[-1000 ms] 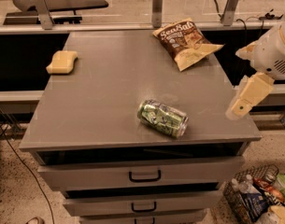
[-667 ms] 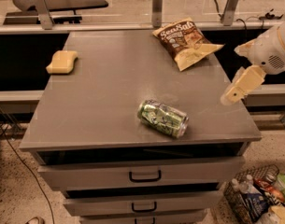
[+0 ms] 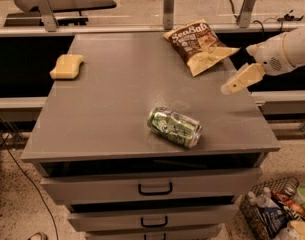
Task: Move brown chip bag near sponge
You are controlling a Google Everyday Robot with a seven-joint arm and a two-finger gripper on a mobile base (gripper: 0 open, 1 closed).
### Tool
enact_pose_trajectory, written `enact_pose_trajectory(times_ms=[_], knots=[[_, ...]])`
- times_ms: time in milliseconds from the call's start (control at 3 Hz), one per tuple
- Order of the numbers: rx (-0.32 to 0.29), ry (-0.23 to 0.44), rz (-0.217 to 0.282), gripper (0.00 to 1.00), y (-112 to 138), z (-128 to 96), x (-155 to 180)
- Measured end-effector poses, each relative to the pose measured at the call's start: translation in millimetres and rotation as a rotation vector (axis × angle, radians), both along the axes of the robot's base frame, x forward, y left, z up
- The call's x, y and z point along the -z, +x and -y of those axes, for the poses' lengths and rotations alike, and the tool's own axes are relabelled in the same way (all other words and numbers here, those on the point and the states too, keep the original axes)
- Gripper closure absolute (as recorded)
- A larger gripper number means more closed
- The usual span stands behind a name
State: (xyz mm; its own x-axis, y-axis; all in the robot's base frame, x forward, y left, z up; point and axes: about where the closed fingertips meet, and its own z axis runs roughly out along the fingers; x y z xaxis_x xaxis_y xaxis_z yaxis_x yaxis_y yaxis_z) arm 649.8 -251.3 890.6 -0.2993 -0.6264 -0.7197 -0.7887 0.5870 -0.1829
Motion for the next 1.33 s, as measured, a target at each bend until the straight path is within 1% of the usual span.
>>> enact_pose_trajectory(times_ms=[333,667,1000,1333], knots=[[0.054,0.027,0.058,0.0,36.2,-12.2,5.0],[0.106,-0.009,0.117,0.0,73.5,-20.2,7.2],[0.139,-0.038,0.147,0.0,107.9,-22.4,8.9],[0.163,-0.043,0.152,0.0,134.0,-21.7,10.7]])
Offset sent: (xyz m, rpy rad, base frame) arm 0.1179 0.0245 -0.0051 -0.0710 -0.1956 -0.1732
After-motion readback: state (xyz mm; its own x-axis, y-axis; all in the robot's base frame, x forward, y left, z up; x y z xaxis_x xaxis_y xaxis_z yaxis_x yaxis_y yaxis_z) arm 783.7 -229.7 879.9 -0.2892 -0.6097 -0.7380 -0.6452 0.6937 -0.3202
